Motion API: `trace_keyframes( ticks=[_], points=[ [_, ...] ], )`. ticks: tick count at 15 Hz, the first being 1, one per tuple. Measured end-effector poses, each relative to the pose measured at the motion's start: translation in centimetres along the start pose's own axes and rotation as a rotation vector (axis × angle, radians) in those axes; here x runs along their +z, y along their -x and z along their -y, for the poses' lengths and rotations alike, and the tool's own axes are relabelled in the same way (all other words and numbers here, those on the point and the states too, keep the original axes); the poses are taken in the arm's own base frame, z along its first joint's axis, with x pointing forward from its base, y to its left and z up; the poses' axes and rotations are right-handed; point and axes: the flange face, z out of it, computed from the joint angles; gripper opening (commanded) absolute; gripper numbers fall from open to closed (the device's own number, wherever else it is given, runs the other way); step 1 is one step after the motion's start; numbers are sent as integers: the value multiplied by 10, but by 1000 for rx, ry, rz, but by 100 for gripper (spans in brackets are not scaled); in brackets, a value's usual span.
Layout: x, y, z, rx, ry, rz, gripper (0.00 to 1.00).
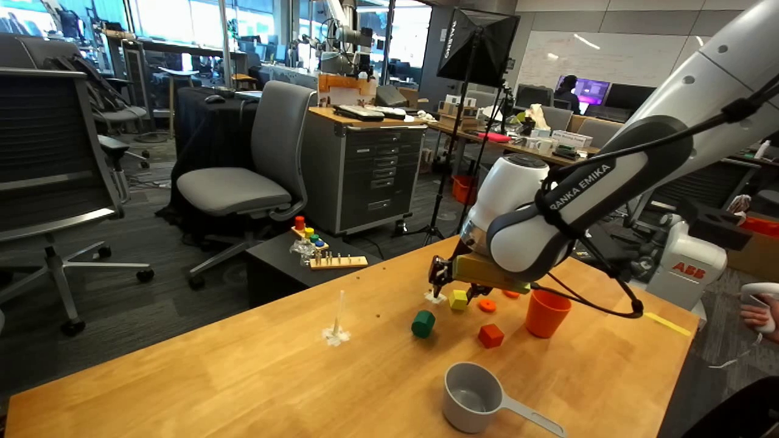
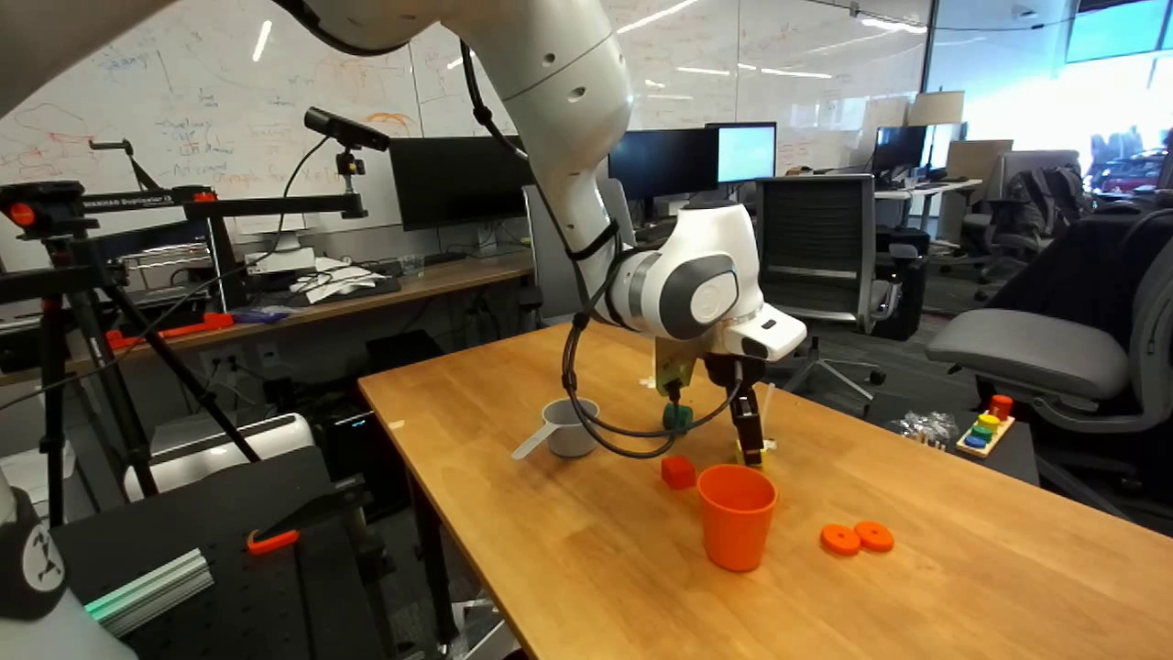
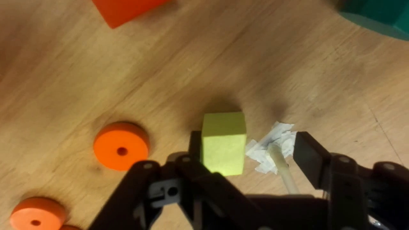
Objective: Get the yellow, green and orange blocks from the table and put them in the gray pot
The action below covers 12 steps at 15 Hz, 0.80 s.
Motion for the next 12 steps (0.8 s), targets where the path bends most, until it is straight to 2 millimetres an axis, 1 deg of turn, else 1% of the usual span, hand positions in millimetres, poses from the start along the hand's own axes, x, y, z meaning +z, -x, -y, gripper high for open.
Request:
trace_keyframes(
  ticks=[3,5,7,9,10,12],
  points=[
    [0,-2,0,19,-7,2,21],
    [0,-4,-1,30,-9,5,8],
    [-1,-5,-2,45,-18,13,8],
    [-5,-5,2,47,-35,20,9],
    [-11,-3,9,37,-49,22,9],
    [-31,5,30,7,-92,28,8]
  ],
)
